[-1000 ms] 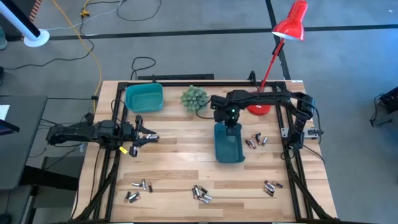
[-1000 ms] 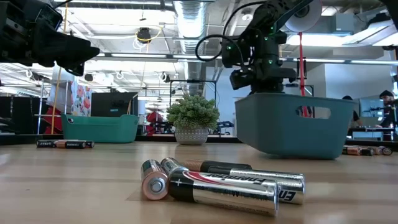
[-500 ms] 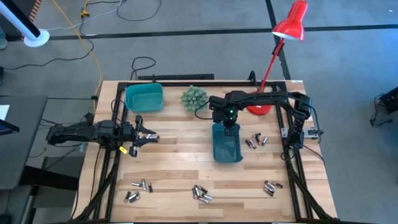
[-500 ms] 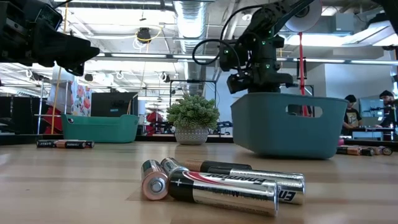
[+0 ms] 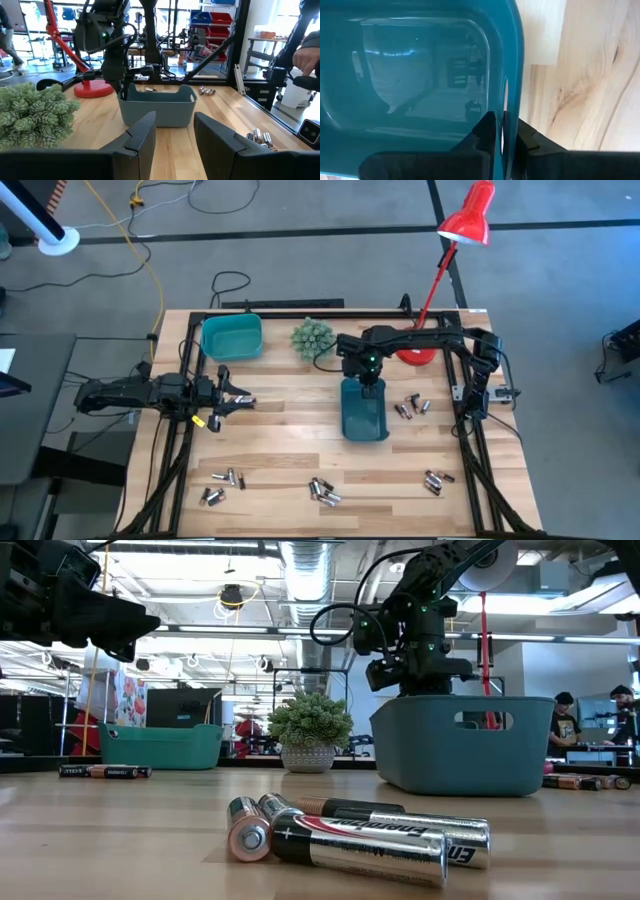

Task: Sort batteries
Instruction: Adjust the blue bin on the table, then move the green bin to the center of the table

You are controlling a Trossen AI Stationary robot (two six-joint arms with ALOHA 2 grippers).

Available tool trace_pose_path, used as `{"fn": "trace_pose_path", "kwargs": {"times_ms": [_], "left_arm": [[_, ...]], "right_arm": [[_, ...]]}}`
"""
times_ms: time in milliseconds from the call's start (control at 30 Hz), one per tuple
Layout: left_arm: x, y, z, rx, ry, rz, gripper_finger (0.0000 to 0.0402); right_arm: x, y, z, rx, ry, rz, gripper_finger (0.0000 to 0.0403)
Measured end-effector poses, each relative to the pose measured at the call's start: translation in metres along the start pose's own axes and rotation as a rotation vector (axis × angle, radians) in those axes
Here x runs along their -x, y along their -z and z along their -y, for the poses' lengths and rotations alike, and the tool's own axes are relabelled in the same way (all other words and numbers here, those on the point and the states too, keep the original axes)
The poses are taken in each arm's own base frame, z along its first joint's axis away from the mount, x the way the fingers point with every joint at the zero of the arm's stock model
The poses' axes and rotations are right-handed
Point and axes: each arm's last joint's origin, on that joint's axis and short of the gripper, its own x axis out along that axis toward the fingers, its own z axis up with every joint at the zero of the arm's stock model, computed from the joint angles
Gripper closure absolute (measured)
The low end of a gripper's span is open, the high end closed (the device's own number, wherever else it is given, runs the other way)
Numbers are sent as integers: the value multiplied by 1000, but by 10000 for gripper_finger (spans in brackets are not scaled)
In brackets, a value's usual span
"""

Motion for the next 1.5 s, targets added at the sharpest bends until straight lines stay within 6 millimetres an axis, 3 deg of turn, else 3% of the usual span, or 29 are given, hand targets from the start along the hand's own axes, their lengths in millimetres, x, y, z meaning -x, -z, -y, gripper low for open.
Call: {"fn": "trace_pose_path", "kwargs": {"times_ms": [267,500,733,967,1167,1333,1500], "left_arm": [[0,0,0,0,0,0,274],[0,0,0,0,0,0,274],[0,0,0,0,0,0,274],[0,0,0,0,0,0,274],[0,0,0,0,0,0,274],[0,0,0,0,0,0,274],[0,0,0,0,0,1,274]], "right_arm": [[2,0,0,1,1,2,323],[18,-5,2,-38,2,2,266],[50,-11,0,-106,-2,-10,204],[97,-6,-8,-339,-5,-35,196],[146,5,-45,-510,56,251,216],[187,30,-97,-605,168,483,238],[213,60,-150,-678,191,671,251]]}}
